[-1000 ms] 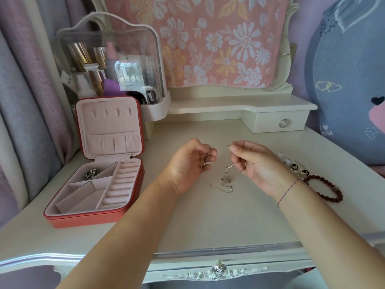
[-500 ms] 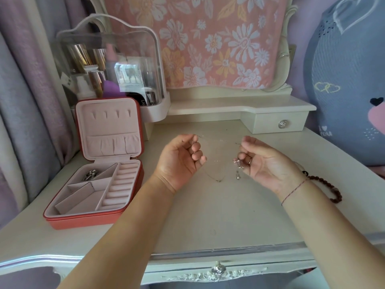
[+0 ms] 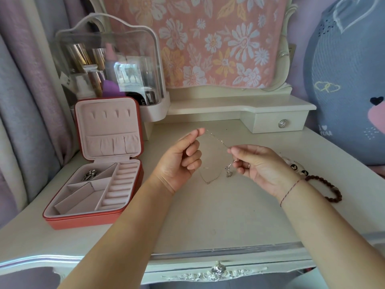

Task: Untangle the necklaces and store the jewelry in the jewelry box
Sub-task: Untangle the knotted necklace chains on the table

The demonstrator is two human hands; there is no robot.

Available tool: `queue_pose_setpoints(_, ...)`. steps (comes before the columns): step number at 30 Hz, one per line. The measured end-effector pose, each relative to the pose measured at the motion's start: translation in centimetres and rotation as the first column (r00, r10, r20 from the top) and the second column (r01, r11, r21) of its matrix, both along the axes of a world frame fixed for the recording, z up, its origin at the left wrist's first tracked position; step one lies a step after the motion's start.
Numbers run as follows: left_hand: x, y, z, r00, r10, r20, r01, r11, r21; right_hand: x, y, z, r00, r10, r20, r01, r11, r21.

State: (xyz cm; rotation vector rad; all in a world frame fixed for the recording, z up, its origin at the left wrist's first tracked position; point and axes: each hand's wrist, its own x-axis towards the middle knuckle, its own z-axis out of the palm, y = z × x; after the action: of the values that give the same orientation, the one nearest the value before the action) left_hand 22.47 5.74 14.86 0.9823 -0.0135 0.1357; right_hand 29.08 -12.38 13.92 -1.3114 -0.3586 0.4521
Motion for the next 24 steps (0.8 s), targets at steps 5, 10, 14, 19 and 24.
queue_pose_setpoints(5, -0.1, 0.1, 0.1, 1.000, -0.018, 0.020, 0.019, 1.000, -0.021, 0.2, -0.1, 0.1, 0.999, -0.031, -0.015, 0.032, 0.998, 0.054)
queue_pose_setpoints(10, 0.2, 0.3, 0.1, 1.000, -0.012, 0.011, 0.013, 0.997, -0.080, 0.5, -0.1, 0.2, 0.995, 0.001, -0.104, 0.022, 0.974, 0.224)
queue_pose_setpoints(14, 0.3, 0.9, -0.2, 0.999, 0.029, -0.012, -0.031, 0.986, -0.162, 0.5, -0.2, 0.5, 0.983, 0.085, -0.165, -0.025, 0.942, 0.336)
queue_pose_setpoints(19, 0.5, 0.8, -0.2, 0.997, 0.066, -0.049, -0.073, 0.984, -0.161, 0.3, -0.5, 0.9, 0.970, 0.140, -0.197, -0.045, 0.906, 0.420)
queue_pose_setpoints(24, 0.8, 0.6, -0.3, 0.974, 0.168, -0.152, -0.192, 0.969, -0.156, 0.4, -0.7, 0.8, 0.954, 0.247, -0.173, -0.138, 0.868, 0.477)
